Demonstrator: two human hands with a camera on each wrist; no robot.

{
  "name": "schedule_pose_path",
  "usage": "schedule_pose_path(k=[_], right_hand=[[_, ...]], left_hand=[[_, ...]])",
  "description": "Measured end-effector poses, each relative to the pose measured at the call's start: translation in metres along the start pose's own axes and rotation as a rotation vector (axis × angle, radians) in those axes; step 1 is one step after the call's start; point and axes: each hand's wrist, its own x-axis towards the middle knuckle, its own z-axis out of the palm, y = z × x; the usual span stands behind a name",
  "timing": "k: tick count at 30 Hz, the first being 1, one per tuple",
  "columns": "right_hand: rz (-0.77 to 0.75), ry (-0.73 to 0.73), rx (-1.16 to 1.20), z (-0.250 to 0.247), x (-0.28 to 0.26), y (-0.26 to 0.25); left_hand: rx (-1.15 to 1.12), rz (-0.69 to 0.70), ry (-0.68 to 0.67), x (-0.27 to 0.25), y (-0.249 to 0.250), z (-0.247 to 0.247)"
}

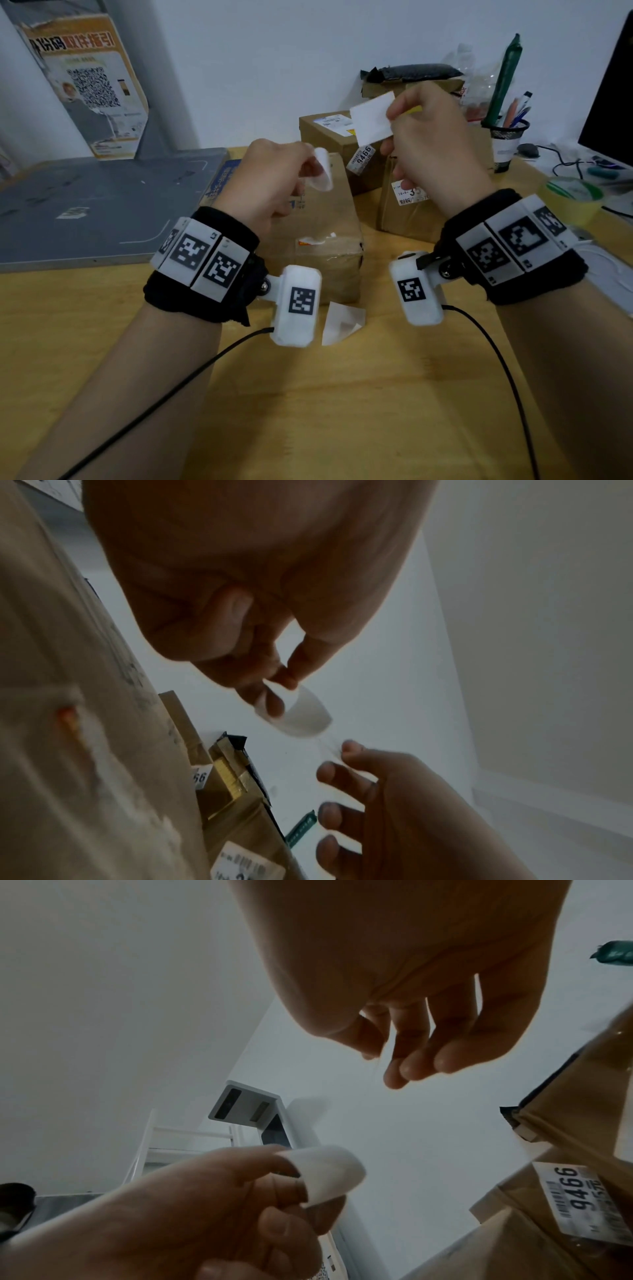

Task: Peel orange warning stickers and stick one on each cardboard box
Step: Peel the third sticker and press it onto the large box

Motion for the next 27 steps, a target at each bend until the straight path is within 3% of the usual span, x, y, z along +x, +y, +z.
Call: schedule_pose_path(k=[7, 9, 12, 15, 17, 23, 27], right_hand=[[-0.058, 0.012, -0.018, -0.002, -0.002, -0.010], [-0.070, -0.006, -0.036, -0.002, -0.003, -0.011], [-0.070, -0.045, -0.071, -0.001, -0.005, -0.010], [-0.056, -0.068, -0.103, 0.001, -0.006, -0.008], [-0.054, -0.077, -0.133, 0.002, -0.007, -0.007], [-0.091, -0.130, -0.180, 0.010, -0.010, -0.008], [-0.134, -0.150, -0.176, 0.012, -0.014, -0.012]], left_hand=[[0.086, -0.095, -0.431, -0.017, -0.001, 0.018], [0.151, -0.105, -0.481, -0.019, 0.000, 0.017], [0.211, -0.051, -0.333, -0.017, 0.004, 0.010], [0.235, 0.098, -0.077, -0.009, 0.003, 0.002], [0.171, 0.179, -0.002, -0.006, 0.004, -0.002], [0.207, 0.302, -0.094, -0.007, 0.000, 0.004], [0.221, 0.327, -0.033, -0.006, -0.002, 0.002]])
